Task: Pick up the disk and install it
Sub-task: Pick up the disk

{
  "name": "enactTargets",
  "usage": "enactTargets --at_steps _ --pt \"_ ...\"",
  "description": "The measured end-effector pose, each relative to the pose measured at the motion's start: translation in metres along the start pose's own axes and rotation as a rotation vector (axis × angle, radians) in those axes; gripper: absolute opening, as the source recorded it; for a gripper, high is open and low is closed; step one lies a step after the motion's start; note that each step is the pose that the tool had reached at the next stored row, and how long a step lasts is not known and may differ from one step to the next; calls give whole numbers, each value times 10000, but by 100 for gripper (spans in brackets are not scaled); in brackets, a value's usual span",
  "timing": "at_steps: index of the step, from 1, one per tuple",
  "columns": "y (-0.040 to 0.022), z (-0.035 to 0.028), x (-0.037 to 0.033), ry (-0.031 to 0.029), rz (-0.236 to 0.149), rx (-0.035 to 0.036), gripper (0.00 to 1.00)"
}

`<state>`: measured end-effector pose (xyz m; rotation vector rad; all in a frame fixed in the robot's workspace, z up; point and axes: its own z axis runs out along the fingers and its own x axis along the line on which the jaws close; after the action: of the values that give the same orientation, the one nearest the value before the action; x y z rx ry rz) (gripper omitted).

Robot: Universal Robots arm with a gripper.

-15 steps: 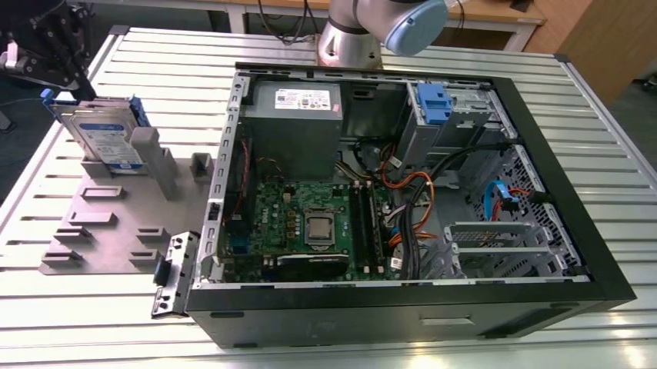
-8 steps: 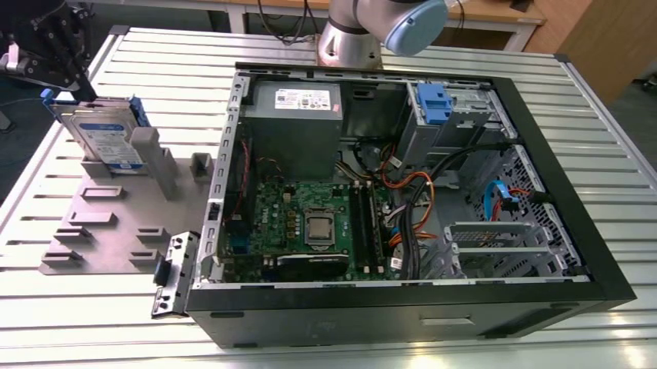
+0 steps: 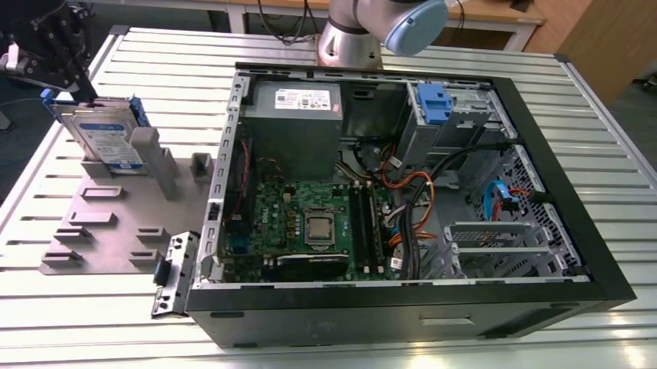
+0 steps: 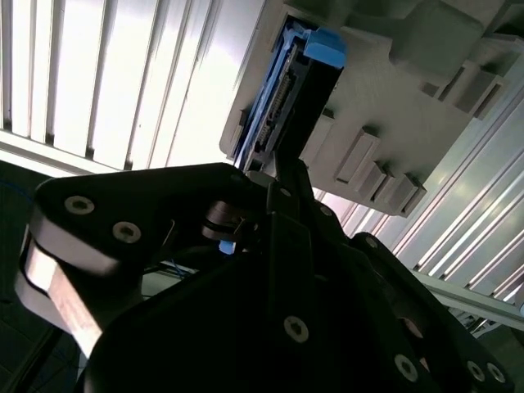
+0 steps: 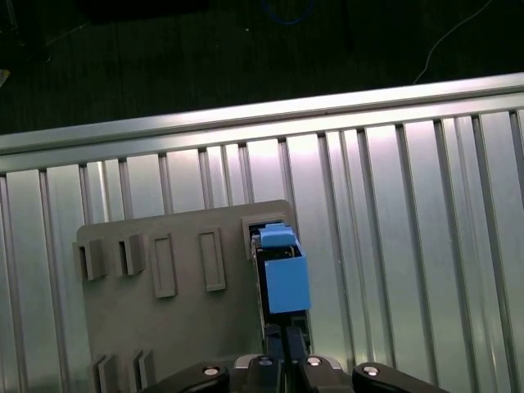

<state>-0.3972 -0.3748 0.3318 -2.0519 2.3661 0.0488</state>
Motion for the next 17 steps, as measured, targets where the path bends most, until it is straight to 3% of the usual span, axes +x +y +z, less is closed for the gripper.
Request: enactTargets --at_steps 2,5,7,10,11,14,17 --pt "0 0 0 0 0 0 24" --pt "0 1 0 0 0 0 29" --pt "0 2 0 0 0 0 41" --pt "0 2 0 0 0 0 47" --pt "0 2 0 0 0 0 53" --pt "0 4 0 0 -9 0 53" --pt "0 8 0 6 -342 -8 53"
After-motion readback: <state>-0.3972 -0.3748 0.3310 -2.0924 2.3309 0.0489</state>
